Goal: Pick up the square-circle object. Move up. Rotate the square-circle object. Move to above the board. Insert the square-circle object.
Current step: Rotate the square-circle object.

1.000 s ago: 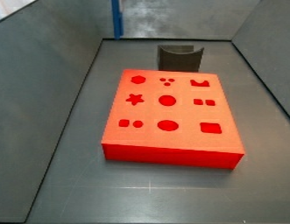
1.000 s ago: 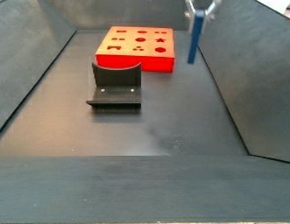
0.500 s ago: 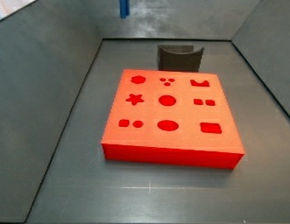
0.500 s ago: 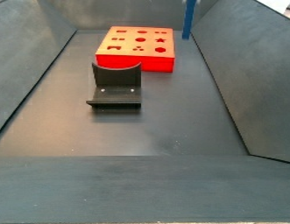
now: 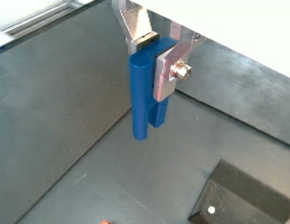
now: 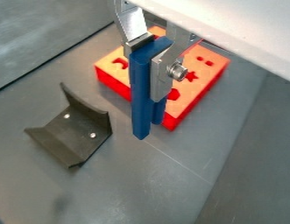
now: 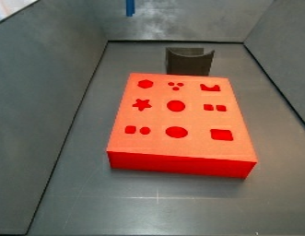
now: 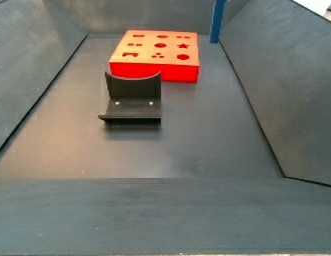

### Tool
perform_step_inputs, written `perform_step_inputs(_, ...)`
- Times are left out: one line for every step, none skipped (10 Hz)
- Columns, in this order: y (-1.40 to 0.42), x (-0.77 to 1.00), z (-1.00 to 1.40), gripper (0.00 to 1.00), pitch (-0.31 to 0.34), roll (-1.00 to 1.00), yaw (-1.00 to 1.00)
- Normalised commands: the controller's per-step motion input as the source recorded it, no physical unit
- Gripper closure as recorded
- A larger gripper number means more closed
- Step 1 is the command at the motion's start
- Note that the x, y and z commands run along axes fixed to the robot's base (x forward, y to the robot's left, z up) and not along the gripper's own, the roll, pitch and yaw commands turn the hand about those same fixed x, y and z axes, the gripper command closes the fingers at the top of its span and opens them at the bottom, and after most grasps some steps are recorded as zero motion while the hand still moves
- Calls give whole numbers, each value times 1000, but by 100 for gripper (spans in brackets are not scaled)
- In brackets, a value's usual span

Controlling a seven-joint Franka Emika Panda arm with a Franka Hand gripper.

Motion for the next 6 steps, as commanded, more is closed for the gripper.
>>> perform_step_inputs(15,45,10,100,9,16,360)
perform_step_inputs(14,41,6,100,12,15,236)
perform_step_inputs(0,0,0,100,15,15,358)
perform_step_inputs(-2,-2,-2,100,16,15,295)
perform_step_inputs(-2,-2,-2,100,16,15,207)
perform_step_inputs(0,0,-1000,100,15,15,122)
